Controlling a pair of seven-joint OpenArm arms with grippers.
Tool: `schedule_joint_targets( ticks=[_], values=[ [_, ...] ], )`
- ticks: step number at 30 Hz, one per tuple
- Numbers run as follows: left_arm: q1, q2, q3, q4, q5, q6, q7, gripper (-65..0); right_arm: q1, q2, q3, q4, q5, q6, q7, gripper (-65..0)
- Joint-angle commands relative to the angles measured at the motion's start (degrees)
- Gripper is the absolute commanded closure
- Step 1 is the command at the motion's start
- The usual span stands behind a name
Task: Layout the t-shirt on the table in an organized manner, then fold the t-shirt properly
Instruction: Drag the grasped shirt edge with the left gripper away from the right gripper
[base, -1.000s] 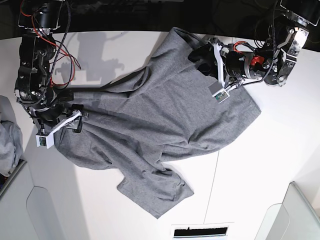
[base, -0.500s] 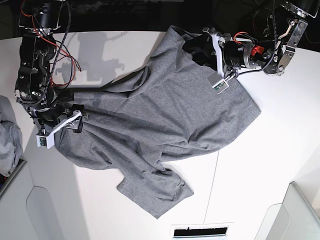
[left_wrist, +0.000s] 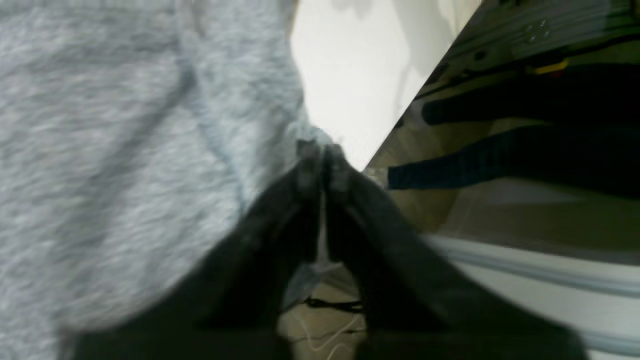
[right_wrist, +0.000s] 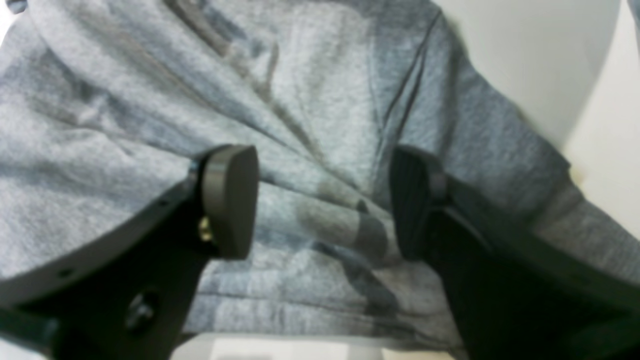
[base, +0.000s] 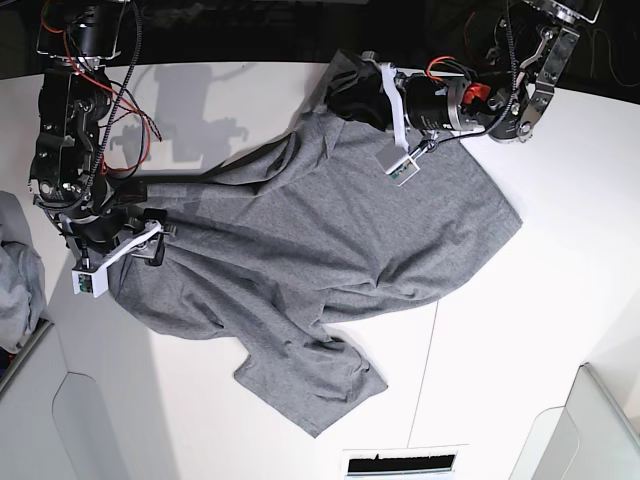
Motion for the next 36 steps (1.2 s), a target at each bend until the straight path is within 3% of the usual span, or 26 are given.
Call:
schedule_joint_targets(
  ticks=[1,5,8,16,17,19,21,26,29,36],
  values=[
    [0.2,-0.3,0.7,0.8,-2.1,-0.9,0.1,-1.7,1.1,0.5,0.1,0.9,0.3,0.3,1.3,-40.5],
    [0.4,-0.3,6.4,0.8,-4.3,-0.9,4.1,-1.8,1.3,0.5,0.1,0.9,0.3,0.0,2.8,-40.5],
    [0.3,-0.3,9.6,0.8,-4.1,-0.9,4.2,-1.8,2.0,0.5,0.1,0.9,0.2,-2.8,4.5,-40.5],
    [0.0,-0.3,4.4,1.0,-6.0,-0.9,4.2,-1.8,8.3,0.5,0.1,-0.4,-5.0,-5.9,4.5,-40.1],
    [0.0,-0.3,3.0,1.2,-6.7,-0.9,4.2,-1.8,9.2,0.5,0.1,-1.4,-6.2,-6.7,5.0,-36.9],
    [0.0,-1.0,0.5,2.1,-8.4,-0.9,4.2,-1.8,11.5,0.6,0.1,-4.6,-8.3,-6.9,6.8,-19.6],
    [0.0,-2.1,-1.6,3.7,-10.2,-0.9,4.2,-1.8,13.7,0.6,0.1,-8.5,-9.2,-6.1,8.3,0.0],
    [0.0,-4.8,-5.9,9.0,-11.9,-0.9,4.2,-1.8,18.2,0.5,-0.2,-19.1,-9.1,2.1,12.7,0.0],
    [0.0,-5.2,-9.1,10.1,-11.4,-0.9,3.3,-1.8,20.1,0.5,-2.1,-25.9,-9.2,4.0,17.1,0.0],
    [-0.7,-5.2,-13.3,3.7,6.8,-0.9,-9.7,-1.8,21.4,0.8,-8.5,-37.2,-13.7,4.1,21.4,0.0]
  ],
)
